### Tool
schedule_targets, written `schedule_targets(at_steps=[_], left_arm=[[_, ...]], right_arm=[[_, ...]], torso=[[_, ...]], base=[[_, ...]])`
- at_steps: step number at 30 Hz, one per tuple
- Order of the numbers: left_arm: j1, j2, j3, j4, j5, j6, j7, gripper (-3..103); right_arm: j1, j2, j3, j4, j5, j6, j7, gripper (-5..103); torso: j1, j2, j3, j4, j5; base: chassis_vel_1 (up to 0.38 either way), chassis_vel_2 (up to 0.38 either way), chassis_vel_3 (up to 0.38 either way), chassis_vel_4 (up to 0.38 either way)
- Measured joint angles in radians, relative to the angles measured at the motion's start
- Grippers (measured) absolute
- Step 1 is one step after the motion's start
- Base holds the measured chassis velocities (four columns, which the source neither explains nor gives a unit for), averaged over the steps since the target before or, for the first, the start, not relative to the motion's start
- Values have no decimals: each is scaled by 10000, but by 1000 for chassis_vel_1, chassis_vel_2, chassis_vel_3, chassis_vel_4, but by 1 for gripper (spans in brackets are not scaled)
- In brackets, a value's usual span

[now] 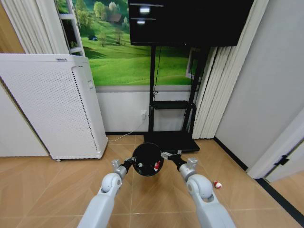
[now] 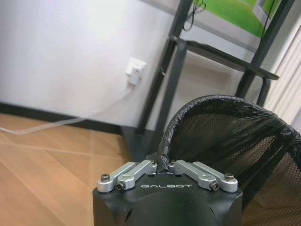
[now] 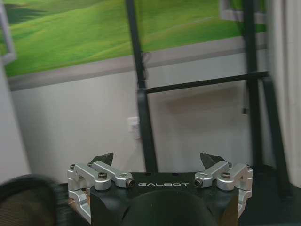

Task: Pick up the trash bin and place the garbage on the floor into it.

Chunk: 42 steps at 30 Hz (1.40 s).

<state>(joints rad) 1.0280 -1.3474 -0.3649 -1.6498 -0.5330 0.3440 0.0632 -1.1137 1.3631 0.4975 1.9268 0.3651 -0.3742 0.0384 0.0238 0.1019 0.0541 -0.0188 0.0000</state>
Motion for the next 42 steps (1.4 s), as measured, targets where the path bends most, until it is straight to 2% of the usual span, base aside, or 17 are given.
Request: schedule_targets(at_steps=[3, 8, 17, 24, 25, 27, 28, 30, 39, 42], left_arm=[[505, 275, -263, -722, 211, -61, 42, 3], [758, 399, -369, -1151, 257, -70, 46, 3], [1125, 459, -467, -1911, 311, -91, -32, 3], [1115, 472, -378, -2008, 298, -63, -116, 3], [1121, 487, -357, -2027, 296, -55, -117, 3], [1122, 492, -354, -2031, 296, -55, -119, 3], [1128, 522, -335, -2044, 291, -52, -124, 3], [1130, 540, -324, -2045, 289, -40, -127, 3], [1195, 546, -345, -2063, 284, -36, -131, 3], [1203, 548, -369, -2080, 271, -35, -131, 3]], right_arm=[[77, 35, 320, -467, -398, 42, 186, 100], [99, 35, 377, -730, -548, 29, 188, 100], [109, 67, 286, -1278, -473, -109, -366, 100], [81, -42, 399, -1480, -186, -63, -473, 100], [84, -52, 431, -1510, -156, -45, -481, 100], [84, -55, 439, -1525, -143, -40, -486, 100], [95, -70, 487, -1564, -91, -20, -495, 100], [110, -73, 512, -1616, -69, 3, -501, 100], [194, -79, 534, -1773, -22, 16, -502, 100], [274, -60, 458, -2047, -106, 290, -491, 100]], torso=[[0, 0, 0, 1, 0], [0, 0, 0, 0, 2], [0, 0, 0, -1, -1], [0, 0, 0, -6, -5], [0, 0, 0, -5, 8], [0, 0, 0, -4, 11], [0, 1, 0, -3, -8], [0, 0, 0, -1, 5], [1, 0, 0, -1, 0], [0, 1, -1, -3, -1]], base=[[0, 0, 0, 0], [0, 0, 0, 0], [-22, -20, 17, 22], [-145, -138, 156, 149], [-235, -188, 215, 201], [-235, -188, 215, 203], [-225, -233, 236, 241], [-233, -255, 235, 258], [-268, -283, 282, 289], [-327, -296, 314, 292]])
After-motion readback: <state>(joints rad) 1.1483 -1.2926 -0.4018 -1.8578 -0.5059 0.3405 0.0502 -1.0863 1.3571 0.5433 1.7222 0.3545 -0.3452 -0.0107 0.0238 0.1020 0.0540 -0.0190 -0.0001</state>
